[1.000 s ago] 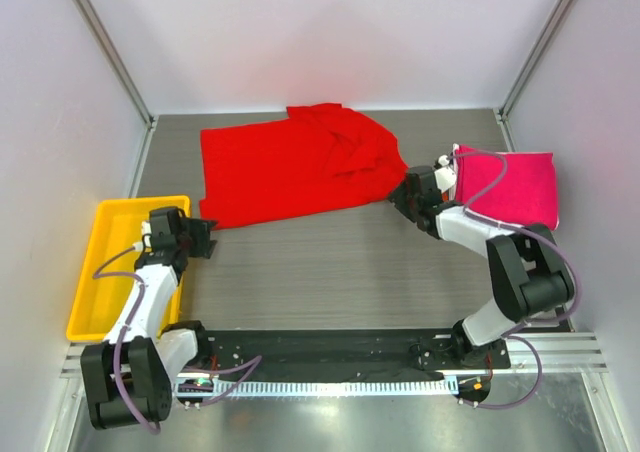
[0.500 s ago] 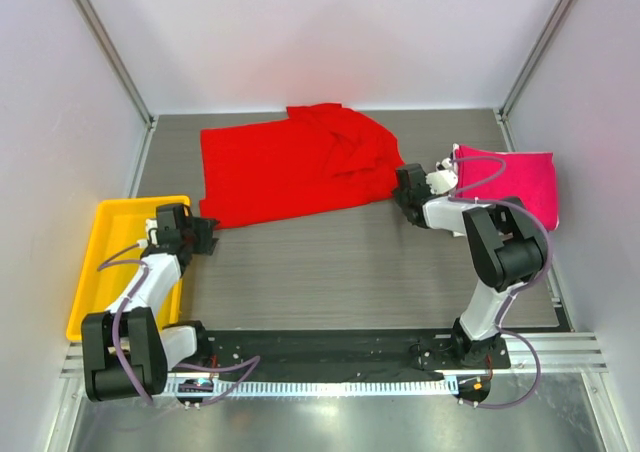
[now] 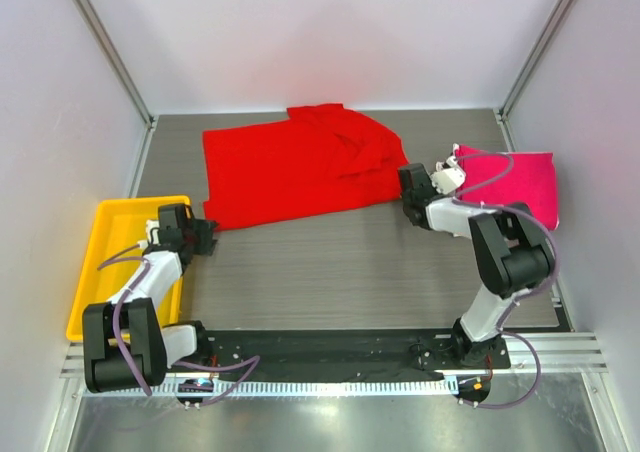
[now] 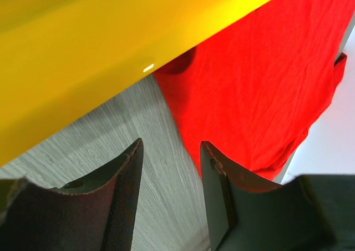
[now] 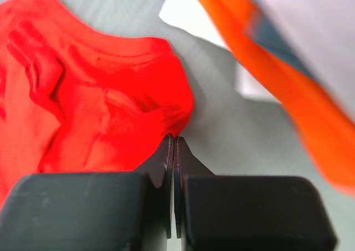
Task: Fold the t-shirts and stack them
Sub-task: Fold the tshirt
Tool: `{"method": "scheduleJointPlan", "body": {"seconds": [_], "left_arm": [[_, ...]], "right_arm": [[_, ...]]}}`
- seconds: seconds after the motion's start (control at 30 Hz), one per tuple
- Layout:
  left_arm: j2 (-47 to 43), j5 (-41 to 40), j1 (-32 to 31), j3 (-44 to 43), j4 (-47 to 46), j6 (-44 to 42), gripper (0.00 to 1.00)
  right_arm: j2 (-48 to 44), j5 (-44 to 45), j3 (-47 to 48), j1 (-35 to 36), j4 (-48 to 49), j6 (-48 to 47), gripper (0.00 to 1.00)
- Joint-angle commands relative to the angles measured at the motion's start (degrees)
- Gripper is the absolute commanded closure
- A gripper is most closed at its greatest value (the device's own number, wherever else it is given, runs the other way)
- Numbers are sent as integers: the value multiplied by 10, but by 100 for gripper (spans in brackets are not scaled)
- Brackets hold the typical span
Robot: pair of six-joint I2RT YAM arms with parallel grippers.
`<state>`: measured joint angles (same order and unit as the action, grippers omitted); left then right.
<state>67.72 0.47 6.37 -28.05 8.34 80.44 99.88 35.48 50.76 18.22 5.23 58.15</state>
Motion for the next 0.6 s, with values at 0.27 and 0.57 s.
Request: {"method": "scheduleJointPlan", "body": {"seconds": [0.27, 0.57], "left_arm": [[-48, -35, -7, 54, -16, -24, 54], [-21, -86, -8, 41, -68, -36, 55]], "right_arm": [[-277, 76, -195, 96, -121, 75, 99], [-312, 65, -238, 98, -120, 81, 99]]}}
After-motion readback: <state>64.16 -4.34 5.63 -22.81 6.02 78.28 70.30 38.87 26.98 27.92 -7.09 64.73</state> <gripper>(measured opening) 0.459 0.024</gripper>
